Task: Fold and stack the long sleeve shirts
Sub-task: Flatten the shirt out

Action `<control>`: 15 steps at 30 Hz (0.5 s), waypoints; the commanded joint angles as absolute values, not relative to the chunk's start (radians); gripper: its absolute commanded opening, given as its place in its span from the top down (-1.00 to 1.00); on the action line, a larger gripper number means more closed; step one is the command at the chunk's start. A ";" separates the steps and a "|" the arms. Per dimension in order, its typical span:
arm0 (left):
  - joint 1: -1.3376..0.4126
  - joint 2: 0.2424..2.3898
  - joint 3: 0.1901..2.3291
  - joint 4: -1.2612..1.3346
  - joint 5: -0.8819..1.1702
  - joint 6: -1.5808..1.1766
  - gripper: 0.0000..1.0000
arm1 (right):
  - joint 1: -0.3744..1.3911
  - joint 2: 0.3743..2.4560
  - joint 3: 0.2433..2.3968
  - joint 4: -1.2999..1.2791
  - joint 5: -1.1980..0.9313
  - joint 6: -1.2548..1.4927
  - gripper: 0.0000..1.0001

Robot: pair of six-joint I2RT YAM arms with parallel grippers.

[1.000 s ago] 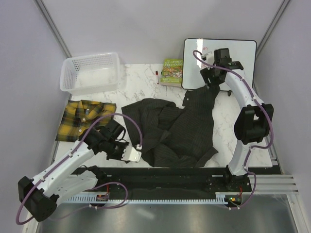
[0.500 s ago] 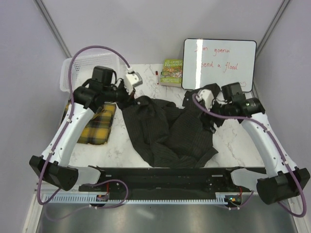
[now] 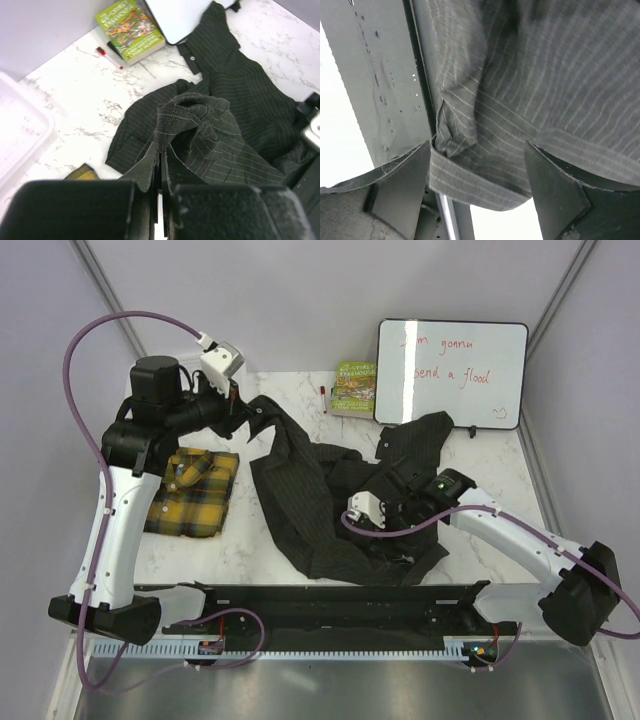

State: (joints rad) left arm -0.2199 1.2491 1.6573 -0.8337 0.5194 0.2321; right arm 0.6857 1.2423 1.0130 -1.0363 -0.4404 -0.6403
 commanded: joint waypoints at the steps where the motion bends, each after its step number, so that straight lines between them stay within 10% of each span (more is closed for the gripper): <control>1: -0.212 1.241 1.677 -0.784 0.384 0.135 0.96 | 0.779 1.287 0.979 -0.962 -0.361 -0.643 -0.64; 10: -0.198 1.246 1.664 -0.704 0.143 0.046 0.96 | 0.864 1.304 0.858 -0.864 -0.223 -0.660 -0.61; 15: -0.190 1.244 1.652 -0.681 0.135 0.037 0.96 | 0.861 1.310 0.760 -0.815 -0.080 -0.690 -0.23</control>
